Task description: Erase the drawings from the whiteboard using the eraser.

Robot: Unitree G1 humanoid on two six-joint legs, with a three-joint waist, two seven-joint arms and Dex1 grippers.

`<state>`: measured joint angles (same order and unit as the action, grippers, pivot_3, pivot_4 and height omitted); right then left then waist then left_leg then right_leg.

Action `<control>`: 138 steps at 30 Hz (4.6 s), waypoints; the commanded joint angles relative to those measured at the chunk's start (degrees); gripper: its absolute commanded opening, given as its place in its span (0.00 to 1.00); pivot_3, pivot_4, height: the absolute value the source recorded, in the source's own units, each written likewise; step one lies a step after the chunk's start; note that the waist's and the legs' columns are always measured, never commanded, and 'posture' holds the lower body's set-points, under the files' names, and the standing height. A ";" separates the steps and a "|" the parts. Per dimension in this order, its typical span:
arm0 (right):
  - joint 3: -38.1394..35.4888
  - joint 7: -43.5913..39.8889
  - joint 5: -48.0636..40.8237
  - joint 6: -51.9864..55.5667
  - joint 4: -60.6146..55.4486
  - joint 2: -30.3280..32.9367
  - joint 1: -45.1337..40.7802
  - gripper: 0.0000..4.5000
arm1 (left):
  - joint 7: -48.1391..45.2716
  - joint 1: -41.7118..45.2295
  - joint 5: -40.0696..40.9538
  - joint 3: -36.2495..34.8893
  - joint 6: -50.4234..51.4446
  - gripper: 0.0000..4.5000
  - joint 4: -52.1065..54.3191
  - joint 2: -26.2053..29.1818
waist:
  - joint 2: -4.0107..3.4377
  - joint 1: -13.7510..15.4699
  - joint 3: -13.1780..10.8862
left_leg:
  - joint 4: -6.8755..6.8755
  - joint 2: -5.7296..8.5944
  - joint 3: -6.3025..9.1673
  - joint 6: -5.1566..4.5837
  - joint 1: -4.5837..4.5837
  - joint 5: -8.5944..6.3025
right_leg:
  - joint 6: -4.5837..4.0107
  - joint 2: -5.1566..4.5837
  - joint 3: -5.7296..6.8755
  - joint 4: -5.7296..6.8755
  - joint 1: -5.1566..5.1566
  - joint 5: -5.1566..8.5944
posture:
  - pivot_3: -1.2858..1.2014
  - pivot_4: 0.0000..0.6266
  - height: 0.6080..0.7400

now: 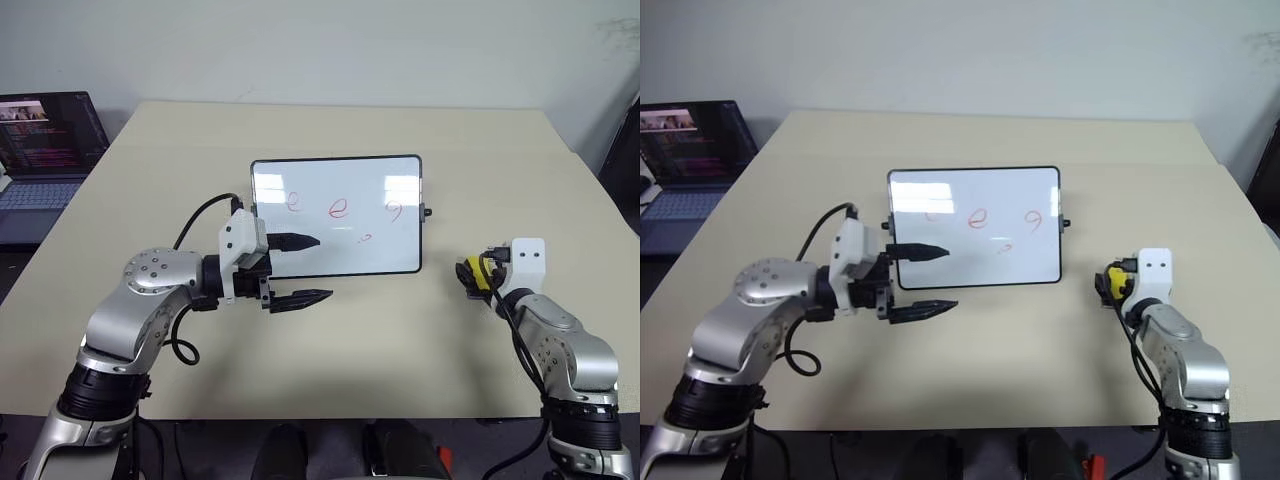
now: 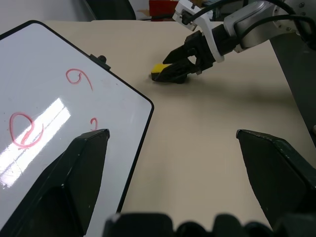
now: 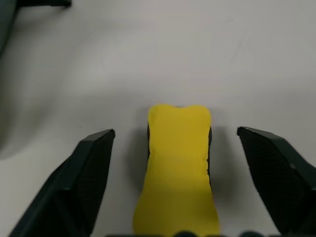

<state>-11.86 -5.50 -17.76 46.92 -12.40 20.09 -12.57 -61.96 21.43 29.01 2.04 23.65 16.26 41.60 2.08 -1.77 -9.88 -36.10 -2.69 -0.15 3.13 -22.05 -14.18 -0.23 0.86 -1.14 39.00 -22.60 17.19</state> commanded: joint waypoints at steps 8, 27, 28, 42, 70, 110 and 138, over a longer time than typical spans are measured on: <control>-1.26 -0.57 1.30 -3.43 1.80 -0.13 -2.21 0.30 | 1.43 -2.12 0.52 -1.62 0.04 1.00 3.52 0.41 | -0.01 -0.02 -0.01 | 0.00 -0.01 0.01 0.00 0.00 0.00 | 0.00 0.00 0.00 0.01 -0.01 0.00 | 0.52 0.24 1.00; 16.82 -20.13 -1.42 -2.12 -24.10 11.77 1.22 0.30 | 13.06 -20.93 2.54 -14.60 7.67 1.00 12.99 1.77 | -0.02 -0.13 -0.03 | 0.00 -0.08 0.15 0.00 0.09 0.00 | 0.00 -0.04 0.01 0.03 0.02 0.01 | 0.52 0.24 1.00; 18.54 -20.63 -0.78 -2.39 -23.98 11.90 -0.57 0.30 | 13.48 -21.90 2.53 -15.39 7.67 1.00 13.22 1.86 | -0.02 -0.09 -0.03 | 0.00 -0.09 0.15 0.00 0.09 0.00 | 0.00 -0.04 -0.02 0.03 0.01 0.01 | 0.52 0.24 1.00; 38.70 -22.77 16.50 -17.77 9.25 -3.49 -33.25 0.29 | 20.90 -19.82 -0.02 -21.08 6.88 1.00 9.46 1.81 | 0.02 -0.06 -0.04 | -0.03 -0.09 0.15 0.00 -0.01 0.00 | -0.30 -0.10 0.02 0.07 -0.10 -0.16 | 0.52 0.24 1.00; 35.77 -16.98 32.85 -43.66 55.43 -15.08 -56.50 0.29 | 16.50 -14.59 -2.31 -17.86 6.98 1.00 4.67 4.66 | 0.01 -0.11 -0.06 | -0.79 -0.10 0.32 0.00 -0.66 0.00 | -0.41 -0.24 0.12 0.99 -0.75 -0.21 | 0.52 0.24 1.00; 40.42 -34.37 40.15 -39.69 52.27 -10.64 -49.71 0.29 | 10.16 -13.13 -1.42 -13.89 6.29 1.00 3.59 4.06 | 0.02 0.10 -0.04 | -0.85 -0.07 0.61 -0.04 -0.53 0.04 | -0.57 -0.17 0.21 1.04 -0.61 -0.31 | 0.52 0.24 1.00; 26.56 -38.06 24.99 -15.36 5.67 -7.55 -30.73 0.29 | 3.87 -6.57 -0.30 -9.54 5.29 1.00 0.63 3.55 | -0.03 0.20 -0.08 | -0.83 -0.10 0.82 -0.04 -0.84 0.04 | -0.55 -0.11 0.34 0.86 -0.72 -0.29 | 0.52 0.24 1.00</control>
<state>16.63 -41.89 9.40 26.66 3.30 10.96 -46.41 -57.59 13.93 27.84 -7.57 29.81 15.74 45.11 2.05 -1.57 -9.96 -36.91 -2.78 0.67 3.09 -22.91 -14.14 -0.76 0.74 -0.80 39.82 -23.32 16.91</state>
